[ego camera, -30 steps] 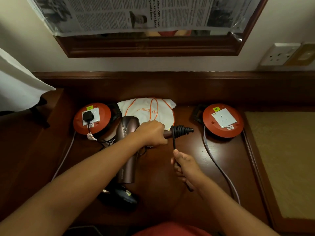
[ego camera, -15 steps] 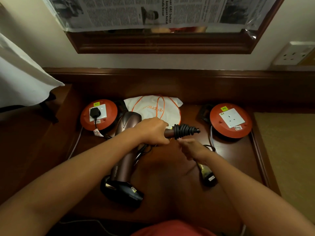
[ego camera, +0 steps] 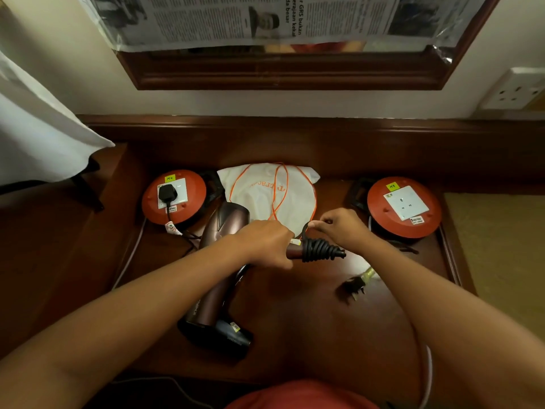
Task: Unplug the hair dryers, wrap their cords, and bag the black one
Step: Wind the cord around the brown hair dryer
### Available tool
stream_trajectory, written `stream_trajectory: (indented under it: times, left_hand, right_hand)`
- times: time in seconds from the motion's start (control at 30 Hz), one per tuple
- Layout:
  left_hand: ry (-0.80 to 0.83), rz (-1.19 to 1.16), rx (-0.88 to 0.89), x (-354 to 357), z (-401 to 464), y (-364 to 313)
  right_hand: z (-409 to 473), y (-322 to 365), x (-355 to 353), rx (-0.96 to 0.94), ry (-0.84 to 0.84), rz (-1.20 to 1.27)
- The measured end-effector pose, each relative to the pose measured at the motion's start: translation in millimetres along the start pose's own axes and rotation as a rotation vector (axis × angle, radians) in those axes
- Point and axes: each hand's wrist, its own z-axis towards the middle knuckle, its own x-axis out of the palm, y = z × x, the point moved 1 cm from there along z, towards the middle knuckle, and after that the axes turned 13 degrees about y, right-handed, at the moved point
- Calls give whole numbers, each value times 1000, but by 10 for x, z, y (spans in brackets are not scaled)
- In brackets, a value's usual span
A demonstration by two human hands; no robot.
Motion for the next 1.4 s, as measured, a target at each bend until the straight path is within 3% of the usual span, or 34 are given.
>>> stream_trajectory:
  times: [0.3, 0.77, 1.1, 1.27, 1.4]
  left_hand:
    - [58, 48, -38, 71, 109, -67]
    - [38, 11, -124, 158, 251, -109]
    - [-11, -116, -134, 239, 274, -83]
    - [-70, -120, -114, 118, 226, -115]
    - [-76, -164, -113, 84, 175, -61]
  right_hand:
    - [-217, 248, -134, -187, -99, 7]
    - [-773, 248, 410, -205, -141, 97]
    - [-1006, 128, 1018, -80, 10, 775]
    - [-937, -5, 1134, -15, 87, 968]
    - [-823, -54, 1089, 19, 176, 985]
